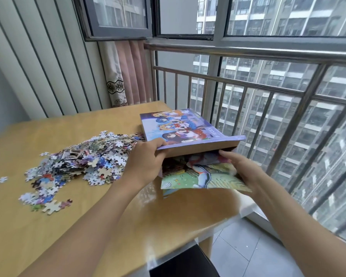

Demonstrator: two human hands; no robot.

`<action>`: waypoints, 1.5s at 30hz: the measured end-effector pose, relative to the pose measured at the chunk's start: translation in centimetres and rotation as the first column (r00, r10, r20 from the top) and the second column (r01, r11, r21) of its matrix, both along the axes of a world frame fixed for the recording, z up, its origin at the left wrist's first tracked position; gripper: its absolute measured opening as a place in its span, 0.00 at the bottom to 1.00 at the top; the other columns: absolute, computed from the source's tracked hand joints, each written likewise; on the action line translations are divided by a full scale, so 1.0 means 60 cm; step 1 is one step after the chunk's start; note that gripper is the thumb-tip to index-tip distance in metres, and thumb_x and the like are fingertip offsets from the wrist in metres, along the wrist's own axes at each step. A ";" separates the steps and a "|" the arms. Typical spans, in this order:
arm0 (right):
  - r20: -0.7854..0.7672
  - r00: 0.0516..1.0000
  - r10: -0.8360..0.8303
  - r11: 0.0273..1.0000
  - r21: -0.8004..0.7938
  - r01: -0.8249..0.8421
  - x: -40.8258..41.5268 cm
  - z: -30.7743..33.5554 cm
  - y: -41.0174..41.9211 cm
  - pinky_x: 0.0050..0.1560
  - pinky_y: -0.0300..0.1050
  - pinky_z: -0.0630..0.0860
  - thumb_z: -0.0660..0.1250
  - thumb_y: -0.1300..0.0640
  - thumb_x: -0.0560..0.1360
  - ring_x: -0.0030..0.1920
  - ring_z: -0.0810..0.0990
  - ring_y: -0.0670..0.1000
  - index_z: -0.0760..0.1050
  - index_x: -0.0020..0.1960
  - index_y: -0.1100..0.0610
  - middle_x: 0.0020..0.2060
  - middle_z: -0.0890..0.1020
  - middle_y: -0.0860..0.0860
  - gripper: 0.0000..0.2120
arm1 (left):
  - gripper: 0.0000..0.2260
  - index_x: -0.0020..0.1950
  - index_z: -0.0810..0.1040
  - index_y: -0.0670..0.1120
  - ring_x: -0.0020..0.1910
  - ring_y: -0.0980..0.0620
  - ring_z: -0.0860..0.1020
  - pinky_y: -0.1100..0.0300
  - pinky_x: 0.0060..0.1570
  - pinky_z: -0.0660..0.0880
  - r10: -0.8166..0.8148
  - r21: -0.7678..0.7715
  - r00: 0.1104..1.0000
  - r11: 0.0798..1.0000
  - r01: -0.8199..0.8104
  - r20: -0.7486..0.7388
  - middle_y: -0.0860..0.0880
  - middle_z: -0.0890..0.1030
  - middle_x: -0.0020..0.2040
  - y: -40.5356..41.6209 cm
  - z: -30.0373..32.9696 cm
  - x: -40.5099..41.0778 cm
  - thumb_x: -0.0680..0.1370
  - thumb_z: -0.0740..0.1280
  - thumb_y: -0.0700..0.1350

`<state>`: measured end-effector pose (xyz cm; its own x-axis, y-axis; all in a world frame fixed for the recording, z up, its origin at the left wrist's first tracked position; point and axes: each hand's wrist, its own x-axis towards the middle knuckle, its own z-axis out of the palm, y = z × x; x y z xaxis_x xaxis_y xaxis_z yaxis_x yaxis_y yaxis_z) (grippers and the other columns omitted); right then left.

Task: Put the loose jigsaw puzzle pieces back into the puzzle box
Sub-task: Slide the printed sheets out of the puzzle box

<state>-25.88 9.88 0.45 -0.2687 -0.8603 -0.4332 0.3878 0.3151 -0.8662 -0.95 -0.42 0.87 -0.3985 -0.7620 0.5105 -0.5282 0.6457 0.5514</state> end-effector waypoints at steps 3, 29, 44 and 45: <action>0.067 0.979 0.191 0.980 0.051 -0.194 0.007 -0.008 0.046 0.60 0.55 0.80 0.71 0.58 0.75 0.55 0.84 0.62 0.80 0.62 0.62 0.56 0.84 0.62 0.16 | 0.06 0.44 0.80 0.52 0.34 0.46 0.77 0.48 0.37 0.74 0.015 -0.004 1.000 1.000 -0.015 -0.008 0.51 0.80 0.34 0.000 -0.008 0.001 0.76 0.65 0.43; -0.282 0.956 -0.078 0.991 -0.125 0.044 0.088 -0.046 -0.079 0.35 0.41 0.83 0.62 0.70 0.80 0.39 0.85 0.52 0.74 0.67 0.60 0.55 0.83 0.56 0.18 | 0.10 0.48 0.82 0.55 0.39 0.44 0.79 0.49 0.38 0.77 0.037 0.061 0.999 0.997 -0.037 0.002 0.51 0.83 0.38 -0.011 -0.036 0.014 0.75 0.61 0.50; -0.988 0.131 0.076 0.872 0.003 -0.489 0.110 -0.089 -0.058 0.56 0.43 0.77 0.72 0.53 0.72 0.58 0.80 0.46 0.78 0.63 0.43 0.59 0.83 0.43 0.20 | 0.10 0.50 0.83 0.55 0.42 0.49 0.81 0.54 0.42 0.77 0.027 0.111 0.994 0.994 -0.015 -0.106 0.54 0.85 0.42 0.026 -0.071 -0.001 0.72 0.66 0.52; -0.905 0.403 0.137 0.864 -0.090 -0.496 0.122 -0.079 -0.049 0.53 0.38 0.76 0.75 0.57 0.71 0.51 0.80 0.41 0.81 0.57 0.43 0.52 0.85 0.39 0.17 | 0.11 0.50 0.83 0.54 0.42 0.50 0.81 0.55 0.43 0.77 0.007 0.121 0.995 0.993 0.006 -0.103 0.54 0.85 0.42 0.023 -0.071 0.005 0.71 0.65 0.49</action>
<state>-18.53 6.92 -4.31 -0.0153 -0.9899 0.1408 -0.6663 -0.0949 -0.7397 -0.66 0.97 -3.39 -0.3484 -0.8208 0.4526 -0.4649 0.5706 0.6769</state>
